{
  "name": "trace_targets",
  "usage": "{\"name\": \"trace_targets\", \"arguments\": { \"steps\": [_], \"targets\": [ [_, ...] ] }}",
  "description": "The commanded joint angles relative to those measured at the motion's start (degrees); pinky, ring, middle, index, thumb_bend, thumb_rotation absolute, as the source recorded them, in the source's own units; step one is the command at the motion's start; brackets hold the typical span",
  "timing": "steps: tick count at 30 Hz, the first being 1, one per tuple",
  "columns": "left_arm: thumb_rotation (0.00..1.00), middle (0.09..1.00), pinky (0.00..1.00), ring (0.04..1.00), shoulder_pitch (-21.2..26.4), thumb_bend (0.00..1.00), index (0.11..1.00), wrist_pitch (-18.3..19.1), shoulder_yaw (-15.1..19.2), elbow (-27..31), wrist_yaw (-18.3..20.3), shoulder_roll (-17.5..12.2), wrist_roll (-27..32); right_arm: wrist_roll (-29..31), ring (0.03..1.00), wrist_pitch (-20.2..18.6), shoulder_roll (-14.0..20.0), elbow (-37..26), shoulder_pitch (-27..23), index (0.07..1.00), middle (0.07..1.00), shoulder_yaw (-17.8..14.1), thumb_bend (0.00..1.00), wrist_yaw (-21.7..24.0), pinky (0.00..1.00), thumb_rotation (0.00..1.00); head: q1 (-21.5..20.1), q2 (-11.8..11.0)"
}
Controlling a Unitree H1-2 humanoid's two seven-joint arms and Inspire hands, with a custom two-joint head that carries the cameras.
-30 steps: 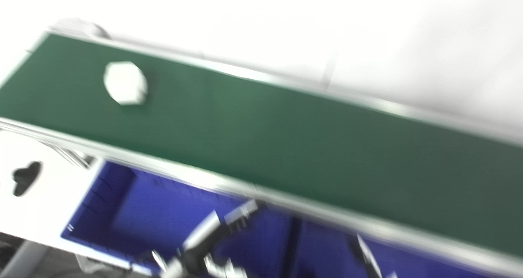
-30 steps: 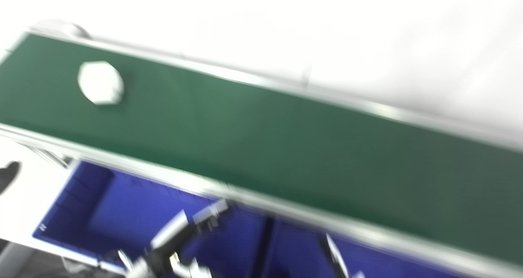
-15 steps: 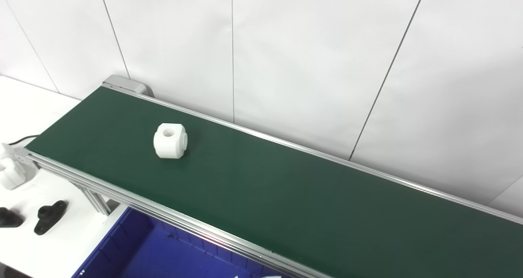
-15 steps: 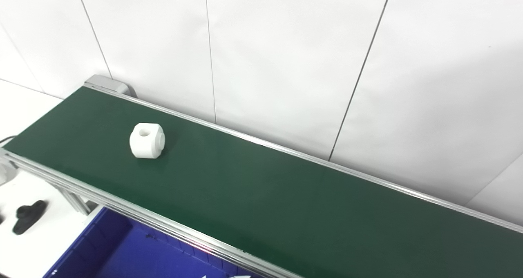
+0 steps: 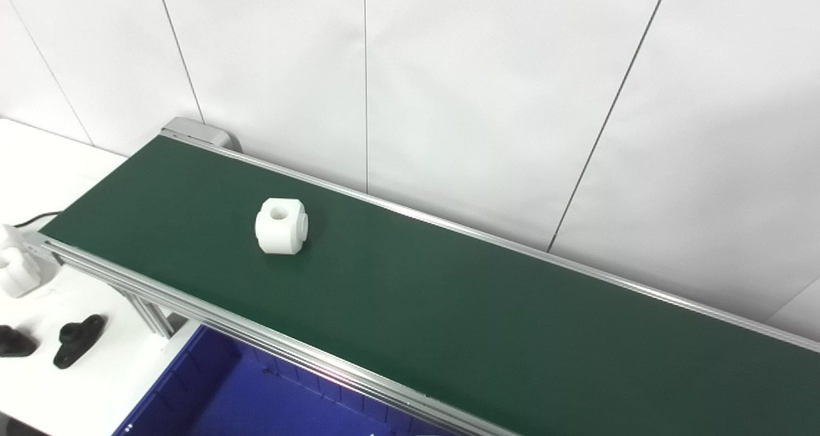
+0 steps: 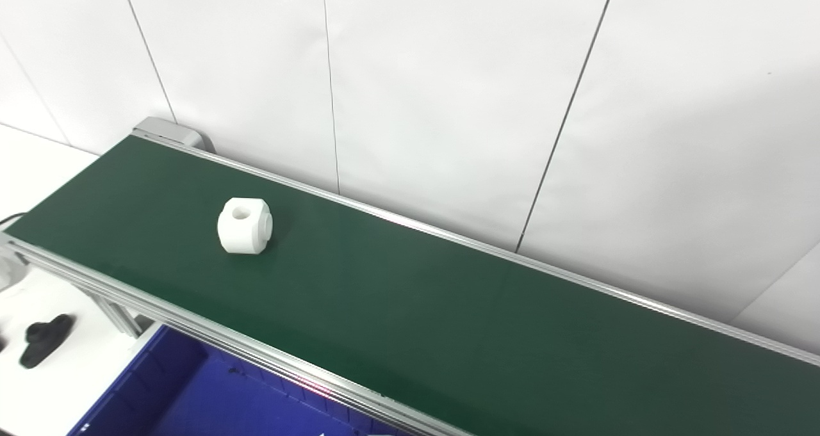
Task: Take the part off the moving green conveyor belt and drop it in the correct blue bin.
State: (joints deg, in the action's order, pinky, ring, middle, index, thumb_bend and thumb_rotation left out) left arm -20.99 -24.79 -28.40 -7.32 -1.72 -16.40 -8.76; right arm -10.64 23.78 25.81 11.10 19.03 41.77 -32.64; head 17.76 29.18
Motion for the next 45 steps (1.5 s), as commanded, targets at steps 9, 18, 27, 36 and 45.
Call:
{"name": "trace_targets", "arguments": {
  "steps": [9, 18, 27, 36, 45],
  "targets": [
    [0.26, 0.87, 0.68, 0.786, -3.2, 0.89, 0.821, -2.1, 0.8, 14.8, -0.6, -2.6, 3.2, -1.9, 0.89, 3.1, 0.3, -1.9, -0.1, 0.934, 0.91, -0.1, 0.69, -0.4, 0.87, 0.55, -3.9, 1.4],
    [0.25, 0.872, 0.7, 0.79, -2.4, 0.87, 0.835, -2.1, 5.9, 25.7, 4.3, -2.2, 8.3, -4.3, 0.862, 3.1, -0.8, -1.3, -1.1, 0.904, 0.879, 1.0, 0.69, -3.5, 0.84, 0.57, -9.7, 4.2],
    [0.22, 0.917, 0.79, 0.851, 3.3, 0.88, 0.891, -1.6, 11.8, 27.7, 8.4, -0.9, 11.4, -5.8, 0.843, 3.1, -1.6, -2.4, -1.7, 0.889, 0.86, 0.6, 0.74, -4.0, 0.81, 0.58, -15.9, 9.4],
    [0.34, 0.941, 0.81, 0.88, 9.5, 0.85, 0.946, 7.0, 16.4, 30.8, 10.9, -0.5, 9.6, -8.0, 0.842, 3.1, -1.2, -4.5, -1.1, 0.884, 0.857, -0.6, 0.83, -4.8, 0.82, 0.74, -15.6, 13.9],
    [0.3, 0.966, 0.81, 0.901, 18.7, 0.8, 0.971, 17.0, 20.5, 28.7, 11.6, -0.1, 2.8, -6.5, 0.855, 3.1, -1.0, -7.0, -0.9, 0.9, 0.868, -2.7, 0.8, -1.6, 0.84, 0.79, -12.0, 17.7]
  ]
}}
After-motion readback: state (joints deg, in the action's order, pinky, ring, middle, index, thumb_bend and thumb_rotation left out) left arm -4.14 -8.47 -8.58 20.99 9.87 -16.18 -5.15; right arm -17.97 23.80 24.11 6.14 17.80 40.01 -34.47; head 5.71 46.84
